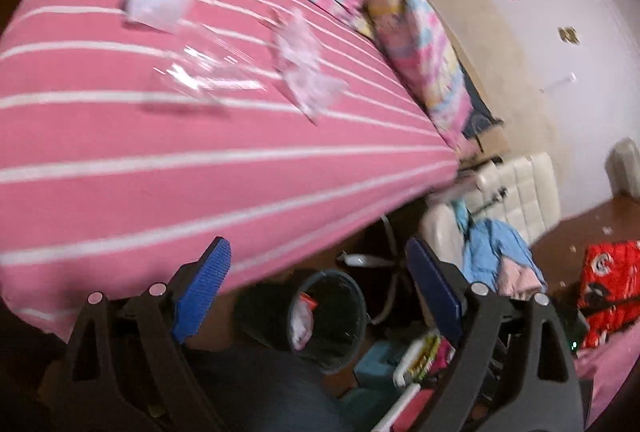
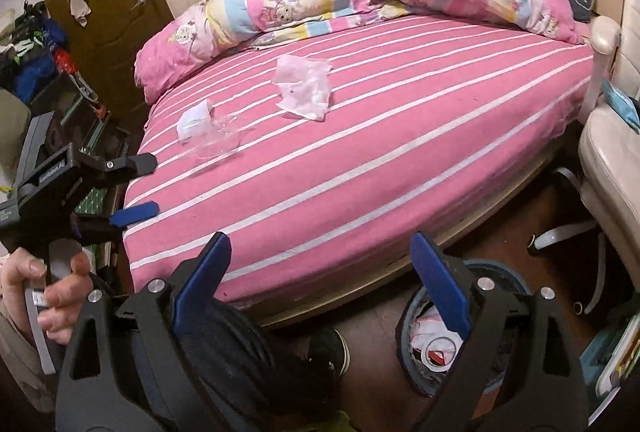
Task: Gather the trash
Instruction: 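Move both tools back toward the clear bag and tissue on the bed, then grasp the clear plastic bag with left tool while right grasps white tissue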
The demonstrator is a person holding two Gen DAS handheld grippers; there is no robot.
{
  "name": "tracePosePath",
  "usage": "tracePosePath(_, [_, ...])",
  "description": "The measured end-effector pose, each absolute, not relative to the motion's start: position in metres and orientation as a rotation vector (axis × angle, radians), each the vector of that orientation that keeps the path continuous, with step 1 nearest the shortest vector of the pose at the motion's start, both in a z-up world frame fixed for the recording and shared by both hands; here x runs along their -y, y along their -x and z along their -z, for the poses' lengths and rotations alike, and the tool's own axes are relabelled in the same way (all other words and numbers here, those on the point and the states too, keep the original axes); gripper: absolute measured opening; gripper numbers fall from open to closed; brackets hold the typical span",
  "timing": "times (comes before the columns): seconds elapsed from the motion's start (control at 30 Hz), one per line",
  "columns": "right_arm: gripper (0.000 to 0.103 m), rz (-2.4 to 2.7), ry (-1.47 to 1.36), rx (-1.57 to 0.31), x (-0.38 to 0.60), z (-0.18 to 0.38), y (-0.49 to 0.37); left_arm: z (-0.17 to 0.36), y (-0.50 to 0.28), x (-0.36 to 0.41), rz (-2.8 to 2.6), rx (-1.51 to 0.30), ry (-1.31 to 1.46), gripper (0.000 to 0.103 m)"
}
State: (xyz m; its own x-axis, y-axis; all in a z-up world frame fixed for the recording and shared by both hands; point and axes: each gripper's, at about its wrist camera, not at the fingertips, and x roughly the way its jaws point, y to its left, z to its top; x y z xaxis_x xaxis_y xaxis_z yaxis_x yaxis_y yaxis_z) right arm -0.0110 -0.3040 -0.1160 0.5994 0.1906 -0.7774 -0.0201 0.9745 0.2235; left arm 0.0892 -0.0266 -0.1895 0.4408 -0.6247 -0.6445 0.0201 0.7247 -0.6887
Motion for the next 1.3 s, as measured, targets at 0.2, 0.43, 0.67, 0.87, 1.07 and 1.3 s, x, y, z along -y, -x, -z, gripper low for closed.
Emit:
tracePosePath(0.2, [0.090, -0.127, -0.169, -0.966, 0.288, 0.127, -0.013, 0.196, -0.125, -0.022, 0.346, -1.015, 0.687, 0.087])
tracePosePath(0.43, [0.090, -0.130, -0.149, -0.987, 0.278, 0.138, -0.052, 0.212, -0.174, -0.048, 0.284, -1.037, 0.682, 0.087])
tracePosePath(0.67, [0.090, -0.134, -0.127, -0.996, 0.271, 0.148, -0.095, 0.238, -0.216, -0.050, 0.289, -1.058, 0.703, 0.087])
tracePosePath(0.87, [0.090, -0.121, -0.099, -0.998, 0.262, 0.161, -0.139, 0.256, -0.239, -0.035, 0.344, -1.057, 0.709, 0.083])
tracePosePath(1.07, [0.090, -0.108, -0.088, -0.982, 0.258, 0.177, -0.184, 0.274, -0.254, -0.020, 0.398, -1.086, 0.682, 0.061])
tracePosePath(1.3, [0.090, -0.110, -0.077, -0.985, 0.248, 0.196, -0.225, 0.282, -0.271, -0.014, 0.411, -1.074, 0.682, 0.047])
